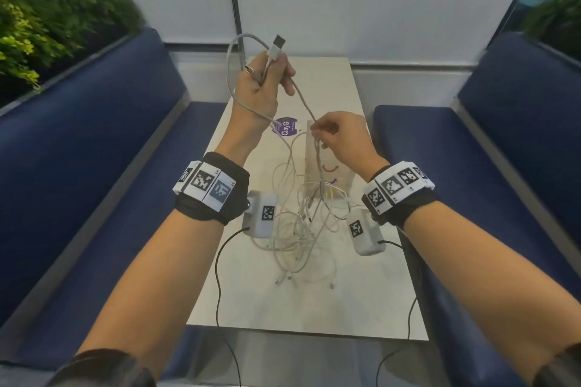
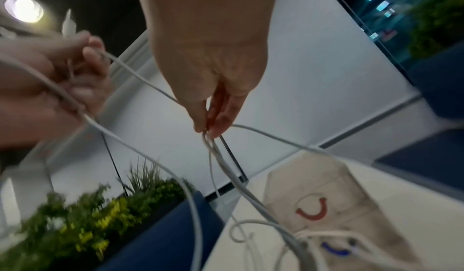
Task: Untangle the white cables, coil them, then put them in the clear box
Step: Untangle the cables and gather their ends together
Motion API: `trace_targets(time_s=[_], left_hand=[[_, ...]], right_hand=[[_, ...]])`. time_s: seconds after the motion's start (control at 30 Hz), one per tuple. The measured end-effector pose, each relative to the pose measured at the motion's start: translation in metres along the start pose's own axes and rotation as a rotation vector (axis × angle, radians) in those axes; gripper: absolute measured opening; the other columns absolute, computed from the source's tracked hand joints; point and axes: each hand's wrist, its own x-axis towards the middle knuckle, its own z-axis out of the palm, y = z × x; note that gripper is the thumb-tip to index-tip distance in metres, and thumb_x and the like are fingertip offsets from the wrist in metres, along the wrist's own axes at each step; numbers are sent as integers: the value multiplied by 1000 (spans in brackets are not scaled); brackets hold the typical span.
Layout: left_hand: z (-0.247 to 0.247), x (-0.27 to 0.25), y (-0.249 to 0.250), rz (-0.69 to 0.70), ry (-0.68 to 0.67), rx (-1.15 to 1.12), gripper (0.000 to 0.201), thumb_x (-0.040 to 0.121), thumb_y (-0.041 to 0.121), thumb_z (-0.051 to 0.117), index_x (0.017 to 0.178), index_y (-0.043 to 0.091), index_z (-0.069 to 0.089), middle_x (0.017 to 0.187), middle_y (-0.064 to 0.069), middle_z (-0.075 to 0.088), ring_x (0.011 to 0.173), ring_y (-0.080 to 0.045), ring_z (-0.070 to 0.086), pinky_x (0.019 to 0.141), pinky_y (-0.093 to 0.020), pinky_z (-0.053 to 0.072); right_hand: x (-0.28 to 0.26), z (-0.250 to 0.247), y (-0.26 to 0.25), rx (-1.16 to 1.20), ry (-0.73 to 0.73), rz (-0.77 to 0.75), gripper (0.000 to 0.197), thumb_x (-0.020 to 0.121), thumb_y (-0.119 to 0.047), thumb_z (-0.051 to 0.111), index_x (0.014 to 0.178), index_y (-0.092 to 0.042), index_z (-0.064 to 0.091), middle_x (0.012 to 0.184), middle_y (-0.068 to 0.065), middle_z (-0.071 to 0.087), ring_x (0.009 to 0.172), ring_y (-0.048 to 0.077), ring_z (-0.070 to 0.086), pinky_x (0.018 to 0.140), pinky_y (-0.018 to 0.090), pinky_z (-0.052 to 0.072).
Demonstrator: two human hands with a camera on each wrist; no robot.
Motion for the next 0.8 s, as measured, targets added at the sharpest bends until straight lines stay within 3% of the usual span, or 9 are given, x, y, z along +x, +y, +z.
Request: trace_targets(time_s=[0.13,0.2,0.3,0.37,0.43,0.53,0.67,0.73,0.8], left_hand=[[3,-9,-14,-181,-114,107,17,95,13,68,101,4,56,68,-6,53,49,-2,49,46,-11,36],[2,-17,-36,-324,-248,274,26,85,20,79,100,14,59,70,1,51,52,-5,45,49,-18,36],[4,-23,-58,-459,-302,415,30,77,25,85,89,22,58,71,4,51,53,-7,43,49,-25,33],[6,-24,-61,-454,-309,439,34,73,34,89,87,21,60,72,7,54,56,-6,47,47,-22,35],[7,-23,-61,-399,-302,488,31,74,32,89,84,21,62,75,9,62,65,-3,56,52,-14,40],[6,-22,-61,-370,-306,483,21,80,21,84,89,15,65,78,6,68,70,-5,60,62,-17,44],[-7,-17,-62,-380,-294,494,6,88,12,75,91,13,69,75,-2,71,60,-9,64,64,-25,51],[-19,-14,-68,-409,-206,477,10,91,7,70,88,16,69,82,-8,75,66,-19,71,69,-30,54],[-31,-13,-76,-449,-97,444,18,92,3,67,84,20,67,82,-4,74,65,-20,73,72,-32,57]], right_hand=[[2,-3,-9,241,57,60,6,85,-7,73,80,-8,70,69,10,71,48,9,64,56,25,58],[6,-4,-10,228,62,97,13,84,-11,72,73,-14,66,65,4,70,49,13,66,56,27,56],[5,-5,-15,114,-5,100,14,86,-18,69,78,-7,65,71,8,71,60,21,69,62,26,55],[4,-4,-16,60,-5,95,16,87,-18,68,77,-7,62,73,7,69,61,10,64,54,10,47],[2,-2,-17,147,-13,126,17,89,-13,68,78,-4,59,71,7,65,53,0,62,48,6,45],[0,-2,-16,359,-32,192,15,90,-5,67,81,-3,54,73,10,67,54,14,70,51,30,61],[-2,-12,-1,564,72,272,20,94,-2,60,78,-6,49,80,13,65,60,24,71,58,38,62],[-1,-20,10,655,180,324,20,97,-3,56,79,-7,48,87,17,65,71,31,72,68,45,62],[0,-29,18,772,202,353,22,99,-6,53,79,-9,44,89,20,66,75,32,72,74,47,62]])
